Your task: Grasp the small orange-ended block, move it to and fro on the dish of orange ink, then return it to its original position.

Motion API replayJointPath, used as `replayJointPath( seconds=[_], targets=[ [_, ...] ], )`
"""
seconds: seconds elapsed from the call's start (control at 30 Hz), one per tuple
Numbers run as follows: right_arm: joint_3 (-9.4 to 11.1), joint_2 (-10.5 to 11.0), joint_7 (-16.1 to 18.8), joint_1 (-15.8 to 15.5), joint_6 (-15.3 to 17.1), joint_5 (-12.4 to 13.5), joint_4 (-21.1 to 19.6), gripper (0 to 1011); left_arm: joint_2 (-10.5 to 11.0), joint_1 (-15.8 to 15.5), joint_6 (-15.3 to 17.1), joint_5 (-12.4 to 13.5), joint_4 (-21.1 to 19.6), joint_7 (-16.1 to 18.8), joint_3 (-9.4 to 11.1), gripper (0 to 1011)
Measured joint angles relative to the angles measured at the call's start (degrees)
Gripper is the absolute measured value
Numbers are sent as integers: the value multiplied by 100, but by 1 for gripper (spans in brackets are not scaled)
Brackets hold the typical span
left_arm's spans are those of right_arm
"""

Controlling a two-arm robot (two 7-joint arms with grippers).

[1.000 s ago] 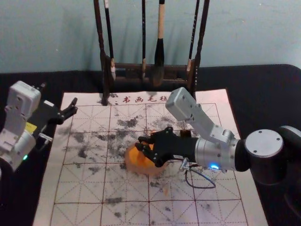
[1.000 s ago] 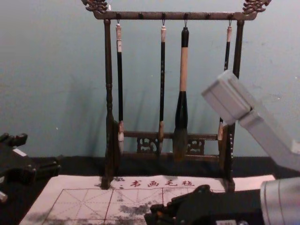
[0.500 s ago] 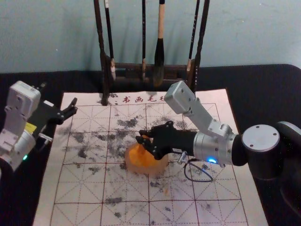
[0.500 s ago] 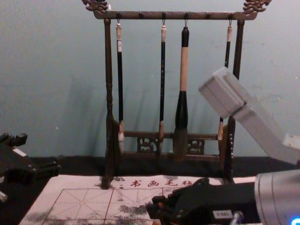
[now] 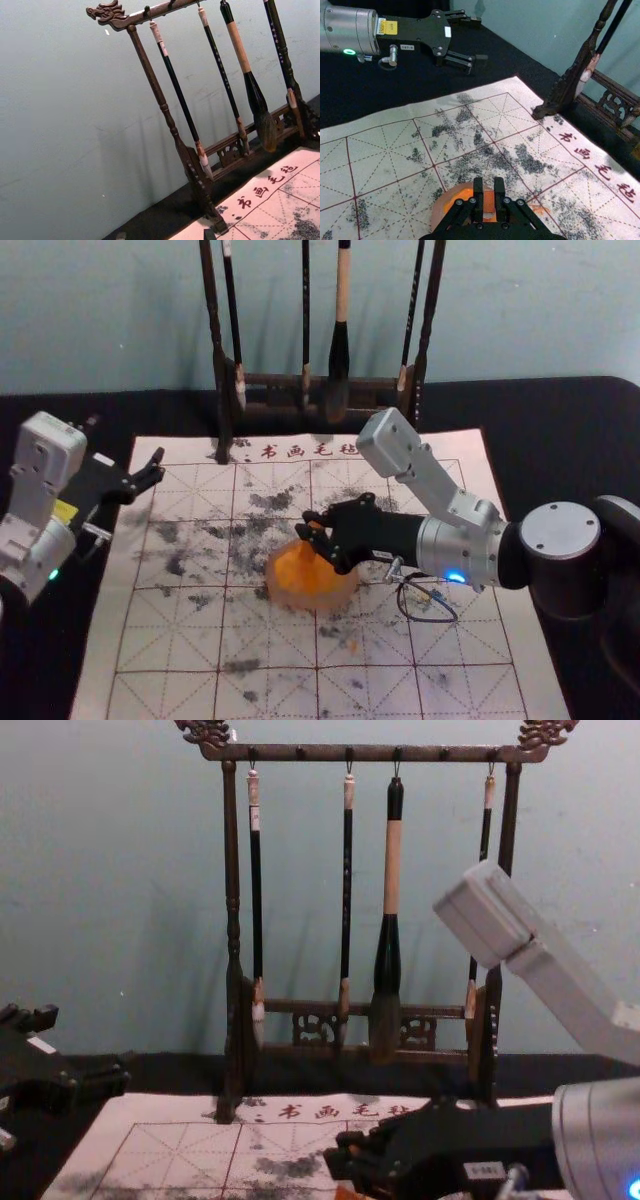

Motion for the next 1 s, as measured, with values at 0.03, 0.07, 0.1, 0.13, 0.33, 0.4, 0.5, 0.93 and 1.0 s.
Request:
replayJointPath(
  seconds=[0.03, 0.07, 0.1, 0.13, 0.33, 0.4, 0.5, 0.93, 1.0],
  targets=[
    [6, 7, 0, -6, -2, -1, -1, 126, 0, 0, 0, 0, 0, 0, 0, 1001],
    [11, 12, 0, -11, -4, -1, -1, 126, 0, 0, 0, 0, 0, 0, 0, 1001],
    [20, 22, 0, -19, -5, -2, -3, 126, 0, 0, 0, 0, 0, 0, 0, 1001],
    [25, 27, 0, -22, -7, -2, -6, 126, 0, 0, 0, 0, 0, 0, 0, 1001],
    [67, 71, 2, -59, -31, 2, -25, 126, 0, 0, 0, 0, 0, 0, 0, 1001],
    [85, 92, 5, -76, -37, 11, -46, 126, 0, 0, 0, 0, 0, 0, 0, 1001],
    [110, 121, 15, -98, -51, 36, -80, 126, 0, 0, 0, 0, 0, 0, 0, 1001],
    [137, 296, 118, -203, -127, 112, -210, 126, 0, 0, 0, 0, 0, 0, 0, 1001],
    [134, 304, 120, -209, -129, 114, -211, 126, 0, 0, 0, 0, 0, 0, 0, 1001]
  ],
)
